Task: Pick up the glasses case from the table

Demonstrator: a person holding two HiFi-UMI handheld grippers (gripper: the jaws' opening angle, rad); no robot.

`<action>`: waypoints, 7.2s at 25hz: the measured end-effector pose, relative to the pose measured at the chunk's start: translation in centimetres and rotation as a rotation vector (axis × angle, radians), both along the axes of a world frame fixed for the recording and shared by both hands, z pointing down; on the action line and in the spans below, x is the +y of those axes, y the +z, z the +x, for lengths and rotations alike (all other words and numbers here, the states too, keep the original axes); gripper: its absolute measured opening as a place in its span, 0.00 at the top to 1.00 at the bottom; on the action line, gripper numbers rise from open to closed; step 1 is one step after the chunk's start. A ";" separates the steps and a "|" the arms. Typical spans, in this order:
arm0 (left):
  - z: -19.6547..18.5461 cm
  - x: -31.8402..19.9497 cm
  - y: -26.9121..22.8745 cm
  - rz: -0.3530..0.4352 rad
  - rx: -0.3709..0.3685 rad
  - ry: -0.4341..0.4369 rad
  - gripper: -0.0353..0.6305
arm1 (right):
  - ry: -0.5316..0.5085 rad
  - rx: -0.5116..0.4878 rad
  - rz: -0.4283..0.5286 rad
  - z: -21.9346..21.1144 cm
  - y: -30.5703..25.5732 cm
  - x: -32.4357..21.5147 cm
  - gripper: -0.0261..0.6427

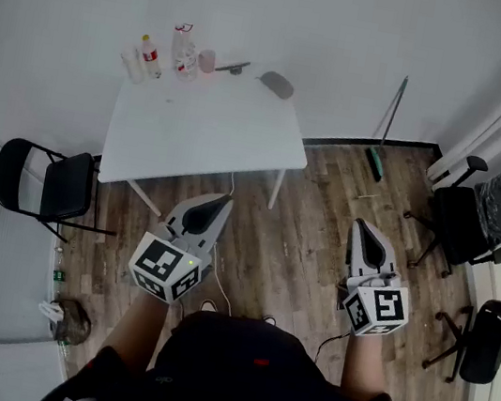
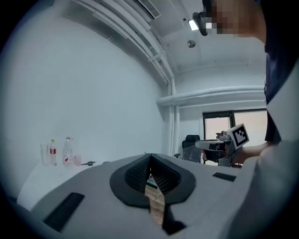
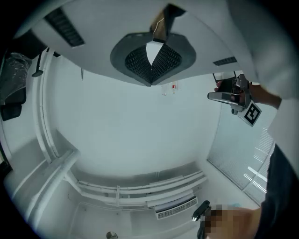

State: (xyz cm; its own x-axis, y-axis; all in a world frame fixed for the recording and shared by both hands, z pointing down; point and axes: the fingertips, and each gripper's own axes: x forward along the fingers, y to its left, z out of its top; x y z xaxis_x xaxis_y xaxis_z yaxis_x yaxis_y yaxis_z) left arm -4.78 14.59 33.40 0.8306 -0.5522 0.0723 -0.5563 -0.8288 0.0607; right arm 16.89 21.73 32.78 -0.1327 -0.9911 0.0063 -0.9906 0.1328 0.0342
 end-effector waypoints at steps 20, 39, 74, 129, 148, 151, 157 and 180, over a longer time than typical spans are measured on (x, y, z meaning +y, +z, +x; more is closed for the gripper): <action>0.8 2.0 0.9 -0.034 -0.020 -0.008 0.92 | -0.085 -0.086 0.005 -0.8 1.4 1.6 0.93; 3.7 -1.8 3.8 -0.093 -0.013 -0.105 0.92 | -0.192 -0.087 -0.068 2.2 4.7 -4.7 0.93; -7.6 -36.9 6.2 -0.095 -0.057 -0.165 0.92 | -0.195 -0.035 -0.171 -7.1 7.7 -43.3 0.93; -6.1 -42.9 17.1 -0.318 -0.114 -0.426 0.92 | -0.298 0.326 -0.783 2.9 34.7 -77.7 0.37; -7.3 -39.8 9.2 -0.190 -0.045 -0.327 0.92 | -0.304 0.179 -0.268 -4.8 9.5 -60.1 0.37; -7.6 -39.7 7.5 -0.172 -0.023 -0.316 0.92 | -0.301 0.150 -0.200 -6.0 5.7 -56.8 0.37; -7.7 -38.2 3.7 -0.107 0.012 -0.295 0.92 | -0.317 0.064 -0.089 -7.4 0.0 -49.4 0.37; -4.7 -35.1 -1.0 -0.006 0.046 -0.186 0.92 | -0.298 0.058 0.027 -7.6 -3.5 -41.1 0.37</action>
